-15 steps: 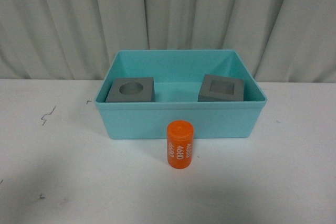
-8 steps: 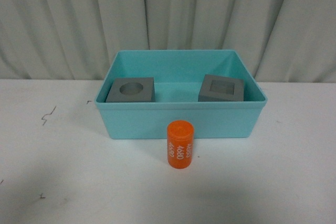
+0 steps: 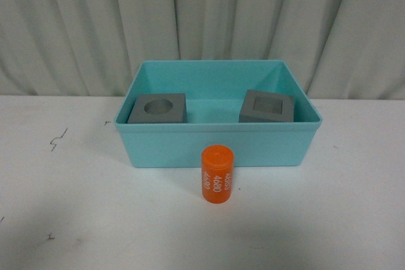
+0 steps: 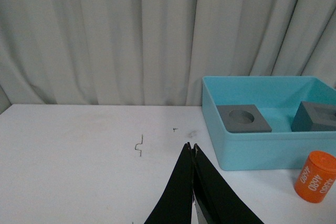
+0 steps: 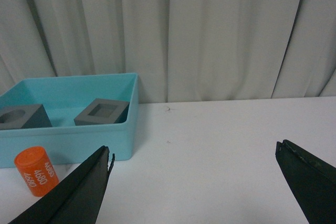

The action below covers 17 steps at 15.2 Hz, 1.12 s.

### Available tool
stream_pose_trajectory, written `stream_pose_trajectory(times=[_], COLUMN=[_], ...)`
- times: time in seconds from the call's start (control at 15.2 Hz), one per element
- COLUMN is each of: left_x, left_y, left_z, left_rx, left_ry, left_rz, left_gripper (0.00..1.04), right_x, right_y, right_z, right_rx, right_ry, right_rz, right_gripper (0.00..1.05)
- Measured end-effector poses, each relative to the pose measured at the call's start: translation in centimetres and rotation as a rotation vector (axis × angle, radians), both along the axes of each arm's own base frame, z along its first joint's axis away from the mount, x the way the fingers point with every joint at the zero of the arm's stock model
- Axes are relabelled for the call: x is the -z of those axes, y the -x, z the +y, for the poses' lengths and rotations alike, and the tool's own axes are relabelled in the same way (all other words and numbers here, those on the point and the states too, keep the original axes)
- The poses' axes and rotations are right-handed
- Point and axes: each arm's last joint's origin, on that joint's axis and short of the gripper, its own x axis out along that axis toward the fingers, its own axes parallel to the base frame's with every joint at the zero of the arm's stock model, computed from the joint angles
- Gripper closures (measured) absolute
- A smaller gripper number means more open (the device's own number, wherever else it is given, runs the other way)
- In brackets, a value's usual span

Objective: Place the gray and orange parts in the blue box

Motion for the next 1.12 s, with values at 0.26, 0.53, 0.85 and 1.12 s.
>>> stream_pose_trajectory(times=[0.26, 0.53, 0.85, 1.12], left_x=[0.0, 0.3, 0.3, 0.3], left_y=[1.1, 1.1, 1.1, 1.1], left_z=[0.0, 0.0, 0.0, 0.0], left_rx=[-0.003, 0.0, 0.0, -0.001], left_ry=[0.0, 0.0, 0.0, -0.001], left_rz=[-0.009, 0.01, 0.01, 0.01], left_gripper=[1.03, 0.83, 0.2, 0.07], right_x=[0.0, 0.0, 0.2, -6.9], right_y=[0.0, 0.0, 0.0, -5.7], right_z=[0.0, 0.0, 0.0, 3.0], right_rx=[0.0, 0.0, 0.019, -0.07], right_ry=[0.0, 0.0, 0.003, -0.058], right_rz=[0.0, 0.0, 0.065, 0.036], right_gripper=[0.06, 0.06, 0.06, 0.06])
